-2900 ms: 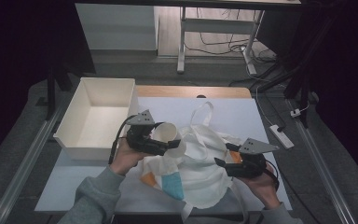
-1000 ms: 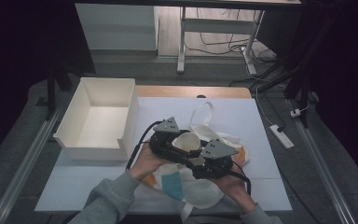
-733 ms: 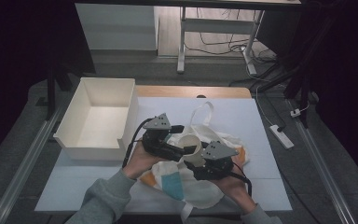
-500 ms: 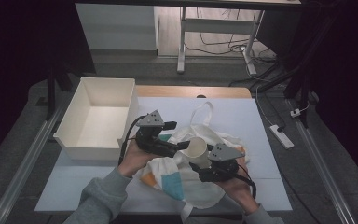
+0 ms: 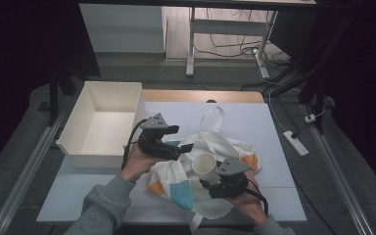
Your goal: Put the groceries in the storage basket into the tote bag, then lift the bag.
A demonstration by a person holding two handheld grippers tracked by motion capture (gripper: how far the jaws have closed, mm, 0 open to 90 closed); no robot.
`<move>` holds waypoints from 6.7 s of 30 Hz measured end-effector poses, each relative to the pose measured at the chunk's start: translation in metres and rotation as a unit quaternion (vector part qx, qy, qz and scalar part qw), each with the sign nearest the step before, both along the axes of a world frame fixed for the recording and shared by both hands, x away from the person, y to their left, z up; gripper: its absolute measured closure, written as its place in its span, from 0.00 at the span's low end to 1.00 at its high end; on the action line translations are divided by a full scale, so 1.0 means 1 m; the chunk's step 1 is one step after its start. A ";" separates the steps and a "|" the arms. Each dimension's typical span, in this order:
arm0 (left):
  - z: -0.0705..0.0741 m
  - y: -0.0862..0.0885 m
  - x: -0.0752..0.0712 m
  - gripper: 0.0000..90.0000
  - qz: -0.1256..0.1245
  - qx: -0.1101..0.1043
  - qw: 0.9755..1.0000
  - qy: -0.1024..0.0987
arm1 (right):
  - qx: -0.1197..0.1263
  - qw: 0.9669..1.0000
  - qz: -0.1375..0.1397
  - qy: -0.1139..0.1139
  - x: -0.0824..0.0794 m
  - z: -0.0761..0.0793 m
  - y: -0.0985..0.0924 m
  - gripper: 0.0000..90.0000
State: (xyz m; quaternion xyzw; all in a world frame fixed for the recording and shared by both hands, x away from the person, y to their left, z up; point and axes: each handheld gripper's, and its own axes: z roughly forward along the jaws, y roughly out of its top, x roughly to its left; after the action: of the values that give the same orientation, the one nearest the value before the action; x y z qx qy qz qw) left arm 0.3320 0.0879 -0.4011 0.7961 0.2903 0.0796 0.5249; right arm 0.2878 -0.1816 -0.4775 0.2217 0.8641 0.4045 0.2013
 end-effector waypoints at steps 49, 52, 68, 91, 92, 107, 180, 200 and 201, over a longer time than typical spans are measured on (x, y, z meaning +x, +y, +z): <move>-0.017 -0.006 0.010 0.18 0.011 0.033 0.999 0.013 | -0.072 0.996 -0.021 0.055 0.023 -0.019 -0.014 0.25; -0.017 -0.006 0.010 0.18 0.011 0.033 0.999 0.013 | -0.076 0.996 -0.021 0.050 0.022 -0.019 -0.008 0.25; -0.018 -0.005 0.011 0.18 0.014 0.035 0.999 0.014 | -0.092 0.994 -0.036 0.048 0.023 -0.022 -0.003 0.25; -0.019 -0.001 0.009 0.18 0.015 0.038 0.999 0.014 | -0.053 0.995 -0.015 0.079 0.017 -0.011 -0.013 0.12; -0.019 -0.001 0.009 0.18 0.015 0.038 0.999 0.014 | -0.048 0.996 -0.012 0.078 0.014 -0.009 -0.016 0.11; -0.021 0.014 -0.009 0.18 0.007 0.054 0.998 0.008 | 0.047 0.997 -0.050 0.041 0.010 0.029 -0.075 0.16; -0.090 -0.029 -0.010 0.68 0.030 0.202 0.977 0.064 | 0.036 0.990 -0.128 0.038 0.026 0.018 -0.105 0.26; -0.066 0.013 -0.022 0.86 0.006 0.112 0.993 0.042 | -0.063 0.983 -0.108 0.136 0.025 0.003 -0.086 0.96; -0.064 0.015 -0.023 0.86 0.006 0.107 0.993 0.040 | -0.060 0.984 -0.106 0.132 0.024 0.006 -0.086 0.97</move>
State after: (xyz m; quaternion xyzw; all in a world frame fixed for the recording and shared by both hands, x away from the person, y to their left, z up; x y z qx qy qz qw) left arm 0.3091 0.1025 -0.4655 0.8488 0.3054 0.0810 0.4238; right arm 0.3121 -0.2680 -0.4720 0.3509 0.8775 0.2956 0.1401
